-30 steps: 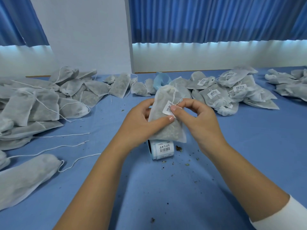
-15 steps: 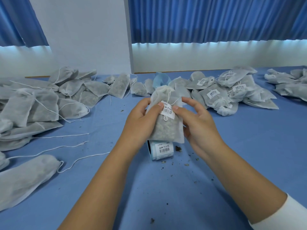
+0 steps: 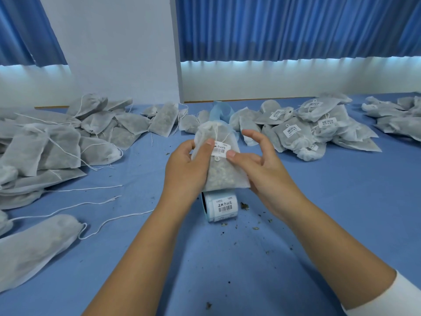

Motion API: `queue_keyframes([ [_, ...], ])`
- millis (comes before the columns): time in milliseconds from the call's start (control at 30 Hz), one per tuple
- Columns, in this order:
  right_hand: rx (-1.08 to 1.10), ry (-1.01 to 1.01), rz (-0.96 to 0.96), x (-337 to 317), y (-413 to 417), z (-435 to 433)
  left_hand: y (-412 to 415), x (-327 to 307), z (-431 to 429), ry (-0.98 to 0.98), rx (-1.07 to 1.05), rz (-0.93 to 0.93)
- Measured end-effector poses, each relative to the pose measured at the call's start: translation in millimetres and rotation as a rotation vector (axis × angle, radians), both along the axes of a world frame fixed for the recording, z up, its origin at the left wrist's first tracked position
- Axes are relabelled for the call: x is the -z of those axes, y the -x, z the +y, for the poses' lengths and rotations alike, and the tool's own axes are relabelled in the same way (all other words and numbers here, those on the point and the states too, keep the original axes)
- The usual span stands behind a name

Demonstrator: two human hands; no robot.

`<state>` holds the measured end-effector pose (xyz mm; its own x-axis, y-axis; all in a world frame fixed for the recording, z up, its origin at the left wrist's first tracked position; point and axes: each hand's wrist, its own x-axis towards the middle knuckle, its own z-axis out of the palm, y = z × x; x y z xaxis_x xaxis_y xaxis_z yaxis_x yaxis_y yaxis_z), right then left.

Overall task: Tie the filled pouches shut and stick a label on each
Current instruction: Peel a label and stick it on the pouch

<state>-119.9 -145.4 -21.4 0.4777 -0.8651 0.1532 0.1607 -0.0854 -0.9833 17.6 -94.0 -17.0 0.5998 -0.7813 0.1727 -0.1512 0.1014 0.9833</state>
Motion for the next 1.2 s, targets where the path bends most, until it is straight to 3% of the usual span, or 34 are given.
queue_keyframes([
  [167, -0.082, 0.144, -0.04, -1, -3, 5, -7, 3, -3, -0.013, -0.116, -0.059],
  [333, -0.096, 0.073, 0.035, -1, 7, -10, -8, 4, -3, -0.098, -0.046, -0.068],
  [400, 0.003, 0.045, 0.043, -4, 10, -18, -9, 3, -1, -0.101, -0.039, 0.004],
  [467, 0.167, 0.005, -0.09, -9, 18, -29, -12, 0, 1, -0.095, -0.045, 0.062],
  [567, 0.117, -0.095, -0.238, -13, 27, -37, -16, -2, 2, -0.103, -0.052, 0.074],
  [900, 0.054, 0.235, 0.395, -15, -27, -28, -27, 2, -3, -0.109, -0.018, -0.02],
  [1067, -0.055, 0.461, 0.756, -26, -96, -65, -51, 4, 0, -0.133, -0.098, -0.006],
  [1200, -0.127, 0.661, 1.151, -13, -149, -114, -73, 7, 1, -0.172, -0.14, -0.002],
])
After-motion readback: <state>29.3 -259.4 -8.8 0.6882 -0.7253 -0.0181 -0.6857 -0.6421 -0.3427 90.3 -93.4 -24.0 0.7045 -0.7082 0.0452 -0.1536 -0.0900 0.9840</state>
